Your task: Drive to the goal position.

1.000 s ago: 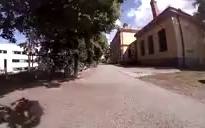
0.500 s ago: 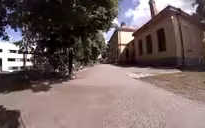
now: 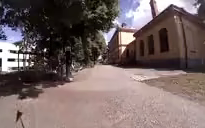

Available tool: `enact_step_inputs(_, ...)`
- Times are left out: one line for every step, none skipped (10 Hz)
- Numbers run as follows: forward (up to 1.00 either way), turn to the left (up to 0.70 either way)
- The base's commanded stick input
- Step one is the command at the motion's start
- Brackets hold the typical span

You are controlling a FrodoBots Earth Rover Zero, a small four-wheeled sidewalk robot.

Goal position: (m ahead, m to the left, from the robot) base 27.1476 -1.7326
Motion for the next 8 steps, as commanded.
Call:
enact_step_inputs(0.85,0.0)
enact_step_inputs(0.85,0.0)
enact_step_inputs(0.85,0.0)
enact_step_inputs(0.85,0.0)
enact_step_inputs(0.85,0.0)
enact_step_inputs(0.85,0.0)
enact_step_inputs(0.85,0.0)
enact_step_inputs(0.85,0.0)
